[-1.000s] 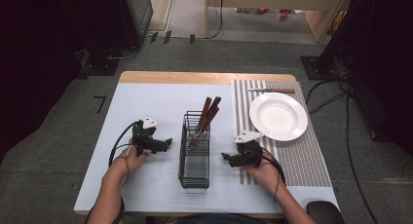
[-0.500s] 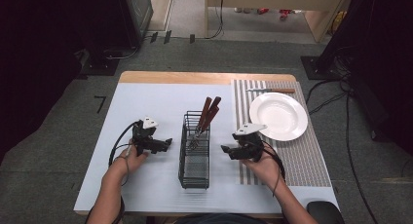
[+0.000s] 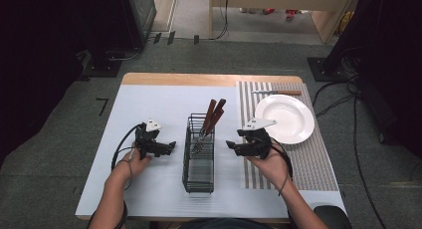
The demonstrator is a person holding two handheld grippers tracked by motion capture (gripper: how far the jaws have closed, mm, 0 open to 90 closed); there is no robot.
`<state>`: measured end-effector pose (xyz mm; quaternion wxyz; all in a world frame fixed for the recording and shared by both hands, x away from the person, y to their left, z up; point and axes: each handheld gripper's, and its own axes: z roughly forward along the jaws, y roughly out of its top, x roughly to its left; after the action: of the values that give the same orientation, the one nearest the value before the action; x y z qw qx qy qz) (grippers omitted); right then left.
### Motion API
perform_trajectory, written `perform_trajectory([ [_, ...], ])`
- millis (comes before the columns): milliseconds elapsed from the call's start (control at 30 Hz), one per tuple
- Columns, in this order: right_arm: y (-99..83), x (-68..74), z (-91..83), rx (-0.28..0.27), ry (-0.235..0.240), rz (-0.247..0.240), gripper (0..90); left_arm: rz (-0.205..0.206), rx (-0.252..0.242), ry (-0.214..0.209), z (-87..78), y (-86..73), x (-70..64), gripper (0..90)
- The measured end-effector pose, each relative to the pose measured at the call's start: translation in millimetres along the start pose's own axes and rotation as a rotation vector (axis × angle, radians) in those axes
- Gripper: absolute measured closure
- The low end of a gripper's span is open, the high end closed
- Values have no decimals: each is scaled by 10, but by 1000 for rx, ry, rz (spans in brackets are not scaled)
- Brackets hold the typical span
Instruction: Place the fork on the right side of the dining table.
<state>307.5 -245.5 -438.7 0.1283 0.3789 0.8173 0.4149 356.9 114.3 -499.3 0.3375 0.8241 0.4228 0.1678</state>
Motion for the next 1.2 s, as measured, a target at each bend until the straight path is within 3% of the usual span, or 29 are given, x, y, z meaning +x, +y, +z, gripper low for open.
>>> perform_trajectory([
  [467, 224, -18, -122, -44, -8, -11, 414, 1, -1, 0, 0, 0, 1, 0],
  [1200, 561, 40, -308, -175, 25, 8, 441, 1, 1, 0, -1, 1, 2, 0],
])
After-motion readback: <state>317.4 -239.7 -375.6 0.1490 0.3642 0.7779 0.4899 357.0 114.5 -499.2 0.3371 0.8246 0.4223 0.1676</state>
